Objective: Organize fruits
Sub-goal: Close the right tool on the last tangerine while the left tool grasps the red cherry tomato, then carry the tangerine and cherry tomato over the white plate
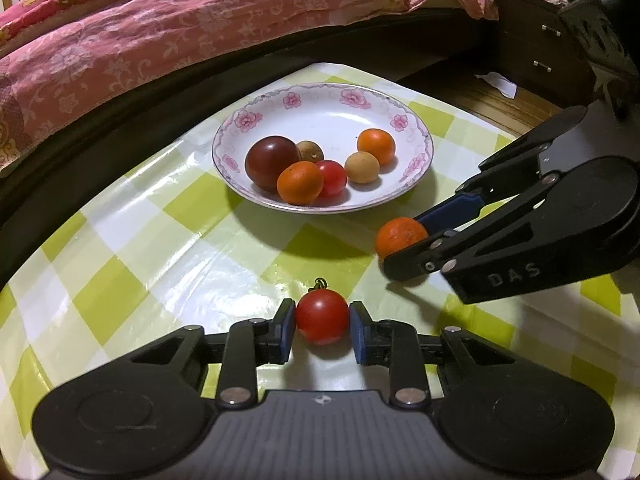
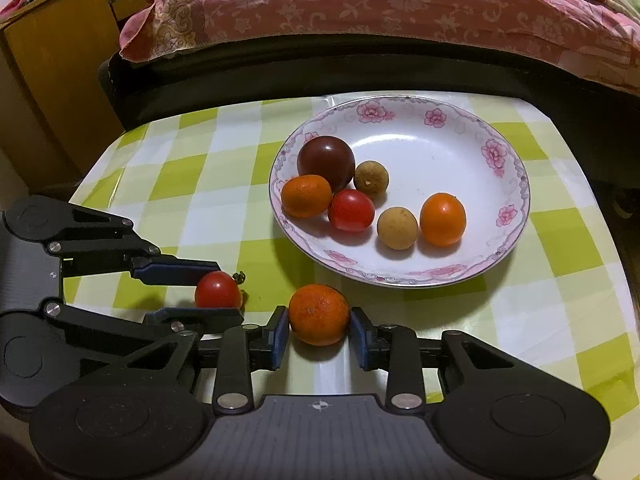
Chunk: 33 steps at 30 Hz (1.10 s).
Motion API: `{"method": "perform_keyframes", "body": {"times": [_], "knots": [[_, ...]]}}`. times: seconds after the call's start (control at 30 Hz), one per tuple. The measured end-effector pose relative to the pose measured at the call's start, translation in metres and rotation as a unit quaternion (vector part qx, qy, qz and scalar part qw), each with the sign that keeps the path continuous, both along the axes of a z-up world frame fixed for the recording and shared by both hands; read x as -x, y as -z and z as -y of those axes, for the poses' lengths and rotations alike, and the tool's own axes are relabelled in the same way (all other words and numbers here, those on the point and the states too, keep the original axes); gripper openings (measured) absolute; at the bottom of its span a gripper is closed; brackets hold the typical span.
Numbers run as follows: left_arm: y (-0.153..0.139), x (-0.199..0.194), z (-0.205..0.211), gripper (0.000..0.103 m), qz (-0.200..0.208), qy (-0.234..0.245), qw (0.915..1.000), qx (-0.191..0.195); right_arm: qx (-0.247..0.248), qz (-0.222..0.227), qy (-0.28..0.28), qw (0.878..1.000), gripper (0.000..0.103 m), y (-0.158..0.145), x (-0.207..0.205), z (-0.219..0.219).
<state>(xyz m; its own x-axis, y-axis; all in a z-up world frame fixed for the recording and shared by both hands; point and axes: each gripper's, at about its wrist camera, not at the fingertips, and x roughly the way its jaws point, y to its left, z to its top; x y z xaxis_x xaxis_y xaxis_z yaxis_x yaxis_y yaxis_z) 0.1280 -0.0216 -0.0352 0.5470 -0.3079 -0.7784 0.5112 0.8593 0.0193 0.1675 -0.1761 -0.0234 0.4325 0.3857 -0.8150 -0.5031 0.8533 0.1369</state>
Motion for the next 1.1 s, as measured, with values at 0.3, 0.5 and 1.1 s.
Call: {"method": "perform_keyframes", "body": {"times": [0.3,0.5,1.1], "knots": [[-0.003,0.012,0.008,0.036,-0.003,0.017,0.9998,-0.006,0.021,0.000,-0.014,1.000,0.029,-0.008,0.014,0.004],[-0.002,0.012,0.013,0.036,0.000,0.024,0.9996,-0.016,0.035,0.003,-0.016,0.999,0.030,-0.007,0.017,0.000],[0.001,0.008,0.014,0.036,-0.021,0.023,0.9995,-0.005,0.039,0.000,-0.002,0.999,0.029,-0.001,0.015,-0.001]]}}
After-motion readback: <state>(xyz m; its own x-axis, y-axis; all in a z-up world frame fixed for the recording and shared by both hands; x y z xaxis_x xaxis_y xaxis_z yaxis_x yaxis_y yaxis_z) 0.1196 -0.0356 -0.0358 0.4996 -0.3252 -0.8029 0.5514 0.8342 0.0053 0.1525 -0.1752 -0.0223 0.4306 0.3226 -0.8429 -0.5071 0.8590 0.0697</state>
